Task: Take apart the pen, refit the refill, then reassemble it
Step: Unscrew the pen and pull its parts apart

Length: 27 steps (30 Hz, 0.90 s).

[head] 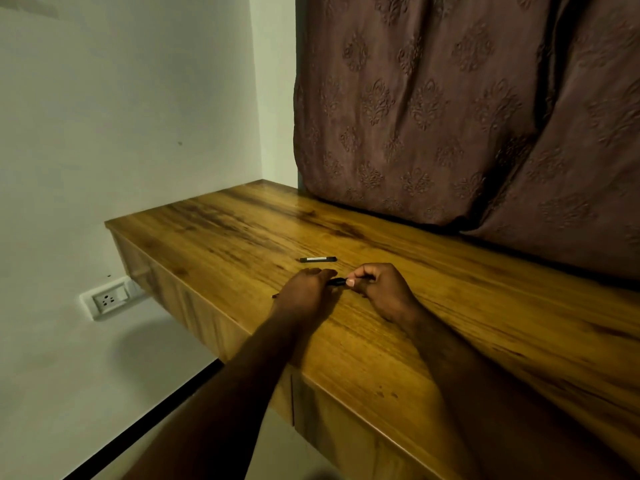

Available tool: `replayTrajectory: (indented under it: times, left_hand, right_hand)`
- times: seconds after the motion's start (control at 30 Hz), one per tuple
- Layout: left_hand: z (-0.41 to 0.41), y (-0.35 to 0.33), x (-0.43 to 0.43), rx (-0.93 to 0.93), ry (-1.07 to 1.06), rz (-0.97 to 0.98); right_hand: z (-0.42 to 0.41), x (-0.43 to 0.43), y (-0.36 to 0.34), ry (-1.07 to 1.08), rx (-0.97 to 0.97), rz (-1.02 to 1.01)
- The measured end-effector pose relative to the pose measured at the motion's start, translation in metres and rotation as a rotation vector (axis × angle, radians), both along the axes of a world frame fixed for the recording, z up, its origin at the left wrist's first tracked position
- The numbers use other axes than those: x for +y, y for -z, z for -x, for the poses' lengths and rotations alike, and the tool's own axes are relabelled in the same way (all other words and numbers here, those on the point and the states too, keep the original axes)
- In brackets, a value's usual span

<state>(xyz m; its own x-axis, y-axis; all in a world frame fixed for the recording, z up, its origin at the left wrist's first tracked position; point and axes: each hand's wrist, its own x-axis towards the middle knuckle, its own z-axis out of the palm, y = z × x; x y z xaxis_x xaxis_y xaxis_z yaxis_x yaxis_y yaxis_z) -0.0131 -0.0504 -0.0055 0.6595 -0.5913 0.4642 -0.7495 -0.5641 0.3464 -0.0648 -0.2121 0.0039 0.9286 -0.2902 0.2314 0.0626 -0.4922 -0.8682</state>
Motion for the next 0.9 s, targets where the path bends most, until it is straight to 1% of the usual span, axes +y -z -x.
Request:
replayTrajectory:
  times: [0.07,0.27,0.43,0.67,0.9]
  left_hand:
    - [0.001,-0.001,-0.009,-0.019,0.016,0.009]
    - [0.003,-0.002,-0.013,-0.036,0.008,0.115]
    - [0.005,-0.002,-0.01,-0.02,-0.007,0.119]
    - [0.0,-0.001,-0.005,0.001,-0.032,0.112]
    - [0.001,-0.002,-0.006,0.0,-0.048,0.109]
  right_hand:
    - [-0.001,-0.002,0.0,-0.003,-0.002,-0.047]
    - [-0.005,-0.006,0.001,-0.015,0.003,-0.123]
    - [-0.003,-0.006,0.001,-0.021,0.008,-0.163]
    - [-0.001,-0.009,-0.001,0.003,-0.035,-0.25]
    - [0.003,-0.01,-0.003,0.0,-0.06,-0.289]
